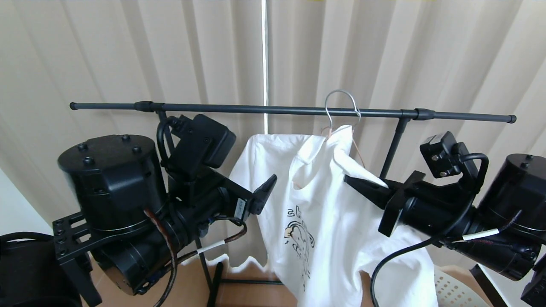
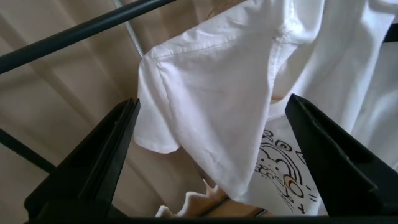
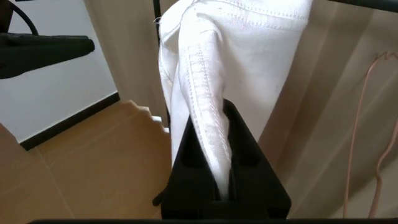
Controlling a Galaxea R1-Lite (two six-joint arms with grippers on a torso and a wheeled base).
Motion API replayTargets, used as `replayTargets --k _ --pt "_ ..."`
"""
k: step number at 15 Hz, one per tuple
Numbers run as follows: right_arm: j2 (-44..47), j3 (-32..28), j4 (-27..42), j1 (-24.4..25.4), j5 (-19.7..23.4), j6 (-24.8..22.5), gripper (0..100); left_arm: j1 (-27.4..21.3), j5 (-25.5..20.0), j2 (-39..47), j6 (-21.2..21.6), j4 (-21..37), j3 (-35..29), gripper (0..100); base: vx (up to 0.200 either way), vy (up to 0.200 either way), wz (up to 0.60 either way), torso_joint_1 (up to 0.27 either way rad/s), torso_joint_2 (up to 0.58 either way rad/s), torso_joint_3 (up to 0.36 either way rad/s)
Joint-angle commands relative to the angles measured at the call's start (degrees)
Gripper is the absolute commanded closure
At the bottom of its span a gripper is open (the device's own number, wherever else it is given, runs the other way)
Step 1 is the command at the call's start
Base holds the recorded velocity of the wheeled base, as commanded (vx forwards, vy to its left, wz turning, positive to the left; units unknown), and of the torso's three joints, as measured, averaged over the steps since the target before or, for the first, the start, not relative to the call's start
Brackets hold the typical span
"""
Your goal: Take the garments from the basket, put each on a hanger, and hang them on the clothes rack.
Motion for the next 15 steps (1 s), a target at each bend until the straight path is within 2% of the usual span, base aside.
replayTargets --k 1,3,4,5,6,8,10,11,12,15 --pt "-1.15 0.39 0.01 -0.76 0.37 0.02 100 0.89 0.02 -1.12 -0.12 0.0 0.58 0 0.0 0.0 0.0 0.0 0.0 0.0" --pt "-3.7 2.76 0.01 -6.56 13.12 -0.16 100 6.6 -8.77 -4.29 -0.74 -0.09 4.8 0 0.0 0.0 0.0 0.0 0.0 0.0" --pt "-4.4 3.2 0.01 -9.2 17.69 -0.07 100 8.98 -12.55 -5.34 -0.83 -0.09 6.3 0 0.0 0.0 0.0 0.0 0.0 0.0" --pt "-4.49 3.47 0.01 -10.34 19.79 -0.07 100 10.03 -14.4 -5.6 -0.92 -0.09 6.91 0 0.0 0.0 0.0 0.0 0.0 0.0" --pt "-5.02 4.26 0.01 -12.89 25.16 -0.07 100 12.4 -18.53 -5.96 -1.36 -0.09 8.23 0 0.0 0.0 0.0 0.0 0.0 0.0" --pt "-5.46 4.96 0.01 -15.97 32.28 -0.07 100 15.04 -23.8 -6.22 -2.67 -0.09 9.29 0 0.0 0.0 0.0 0.0 0.0 0.0" --pt "-5.55 5.58 -0.08 -17.29 35.7 -0.07 100 17.85 -27.32 -5.96 -2.76 -0.09 9.29 0 0.0 0.0 0.0 0.0 0.0 0.0" --pt "-5.72 5.84 -0.08 -17.55 37.28 -0.07 100 20.31 -30.66 -5.6 -2.85 -0.09 9.11 0 0.0 0.0 0.0 0.0 0.0 0.0" --pt "-6.16 6.19 -0.08 -17.55 37.46 -0.07 100 21.63 -32.94 -4.73 -2.85 -0.09 9.02 0 0.0 0.0 0.0 0.0 0.0 0.0" --pt "-8.18 7.07 -0.08 -17.55 40.98 -0.07 100 22.86 -36.9 -2.79 -2.85 -0.17 9.29 0 0.0 0.0 0.0 0.0 0.0 0.0"
